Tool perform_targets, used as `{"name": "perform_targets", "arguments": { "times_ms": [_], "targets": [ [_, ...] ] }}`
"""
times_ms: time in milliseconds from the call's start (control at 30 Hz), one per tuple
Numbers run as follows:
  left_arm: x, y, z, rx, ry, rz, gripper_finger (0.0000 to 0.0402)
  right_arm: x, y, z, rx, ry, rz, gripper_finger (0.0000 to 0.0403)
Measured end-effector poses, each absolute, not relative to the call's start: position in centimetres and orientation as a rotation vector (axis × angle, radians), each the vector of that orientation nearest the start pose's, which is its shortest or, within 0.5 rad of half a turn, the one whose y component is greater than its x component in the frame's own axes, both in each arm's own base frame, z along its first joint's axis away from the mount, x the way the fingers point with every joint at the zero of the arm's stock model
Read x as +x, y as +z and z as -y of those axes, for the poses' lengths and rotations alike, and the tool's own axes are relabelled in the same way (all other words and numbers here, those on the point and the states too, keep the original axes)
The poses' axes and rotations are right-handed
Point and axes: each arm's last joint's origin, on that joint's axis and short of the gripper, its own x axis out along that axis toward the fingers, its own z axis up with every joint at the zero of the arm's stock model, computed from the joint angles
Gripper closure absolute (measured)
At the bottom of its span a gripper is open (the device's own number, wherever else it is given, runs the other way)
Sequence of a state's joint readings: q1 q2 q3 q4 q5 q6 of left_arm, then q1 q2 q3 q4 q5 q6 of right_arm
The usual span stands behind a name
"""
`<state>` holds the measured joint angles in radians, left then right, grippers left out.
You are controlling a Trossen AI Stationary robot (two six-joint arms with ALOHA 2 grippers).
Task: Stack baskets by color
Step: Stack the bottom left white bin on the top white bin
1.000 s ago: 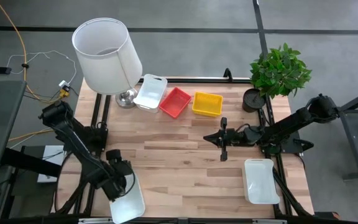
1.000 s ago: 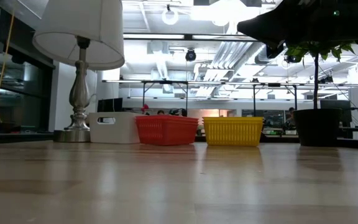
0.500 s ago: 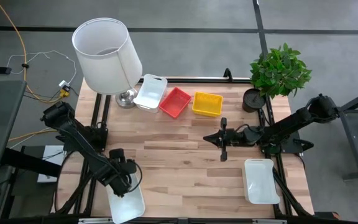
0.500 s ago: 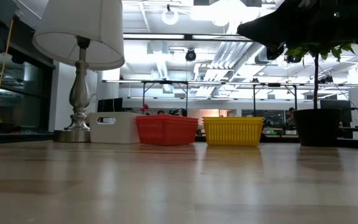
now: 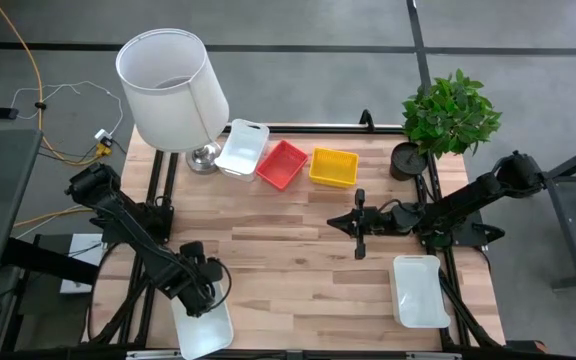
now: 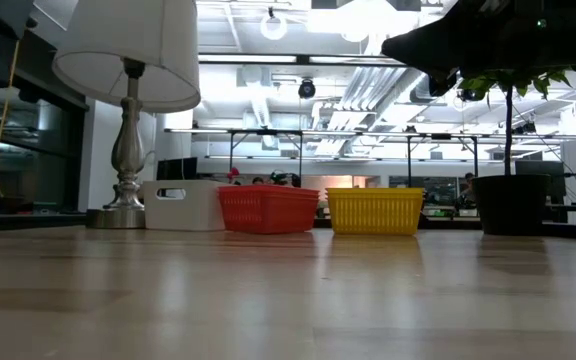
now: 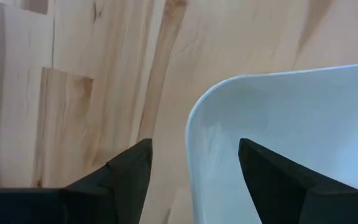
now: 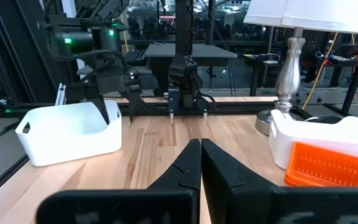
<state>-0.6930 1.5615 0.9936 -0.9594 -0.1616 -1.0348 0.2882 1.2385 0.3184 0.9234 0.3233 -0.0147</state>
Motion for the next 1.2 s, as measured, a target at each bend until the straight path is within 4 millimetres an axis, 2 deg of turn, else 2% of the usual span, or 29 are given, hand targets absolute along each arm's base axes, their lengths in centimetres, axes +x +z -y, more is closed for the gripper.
{"name": "perform_targets", "arguments": {
  "times_ms": [467, 1033, 1200],
  "targets": [
    [21.2, 15.2, 16.8, -0.09, 0.307, -1.572, 0.0176, 21.9, 19.5, -5.5, -0.014, -0.035, 0.003, 0.0403],
    [21.4, 15.1, 16.9, -0.087, 0.292, -1.56, 0.0178, 21.9, 19.5, -5.5, -0.014, -0.034, 0.003, 0.0403],
    [21.6, 15.1, 16.7, -0.069, 0.291, -1.552, 0.0212, 21.9, 19.5, -5.5, -0.016, -0.034, 0.003, 0.0403]
  ]
}}
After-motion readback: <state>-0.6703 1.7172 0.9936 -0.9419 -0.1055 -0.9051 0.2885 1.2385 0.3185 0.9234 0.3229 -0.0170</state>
